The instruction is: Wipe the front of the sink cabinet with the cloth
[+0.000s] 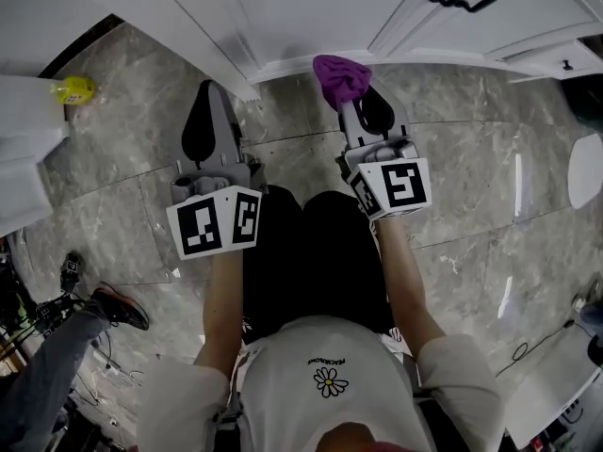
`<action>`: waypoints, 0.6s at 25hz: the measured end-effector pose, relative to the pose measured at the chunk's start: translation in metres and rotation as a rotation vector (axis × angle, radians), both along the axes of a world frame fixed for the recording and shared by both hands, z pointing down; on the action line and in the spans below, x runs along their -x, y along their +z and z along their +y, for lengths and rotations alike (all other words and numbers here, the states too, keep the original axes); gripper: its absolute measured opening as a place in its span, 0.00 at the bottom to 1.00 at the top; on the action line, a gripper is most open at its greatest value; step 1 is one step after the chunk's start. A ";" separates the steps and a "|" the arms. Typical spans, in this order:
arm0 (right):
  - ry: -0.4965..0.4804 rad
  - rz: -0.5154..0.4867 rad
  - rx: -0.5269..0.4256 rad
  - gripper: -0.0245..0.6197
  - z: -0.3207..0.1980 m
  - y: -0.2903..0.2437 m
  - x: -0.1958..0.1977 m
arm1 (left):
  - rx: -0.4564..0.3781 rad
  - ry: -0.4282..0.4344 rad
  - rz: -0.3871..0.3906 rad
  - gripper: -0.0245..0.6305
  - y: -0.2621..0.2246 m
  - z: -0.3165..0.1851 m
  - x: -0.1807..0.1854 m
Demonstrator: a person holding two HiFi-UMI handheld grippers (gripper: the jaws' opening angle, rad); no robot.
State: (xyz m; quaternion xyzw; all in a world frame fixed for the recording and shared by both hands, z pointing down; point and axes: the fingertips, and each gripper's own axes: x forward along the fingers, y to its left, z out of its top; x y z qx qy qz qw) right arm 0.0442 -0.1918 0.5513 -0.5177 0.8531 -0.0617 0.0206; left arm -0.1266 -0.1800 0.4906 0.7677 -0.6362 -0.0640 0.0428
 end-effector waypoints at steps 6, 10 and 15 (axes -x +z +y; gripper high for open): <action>0.010 -0.021 0.042 0.11 0.014 -0.098 -0.004 | -0.018 0.020 -0.013 0.04 -0.096 0.006 -0.011; 0.017 -0.027 0.037 0.11 0.027 -0.198 -0.007 | 0.001 0.016 -0.013 0.04 -0.187 0.014 -0.014; 0.024 0.006 0.029 0.11 0.030 -0.344 -0.015 | -0.001 0.023 -0.008 0.04 -0.334 0.017 -0.016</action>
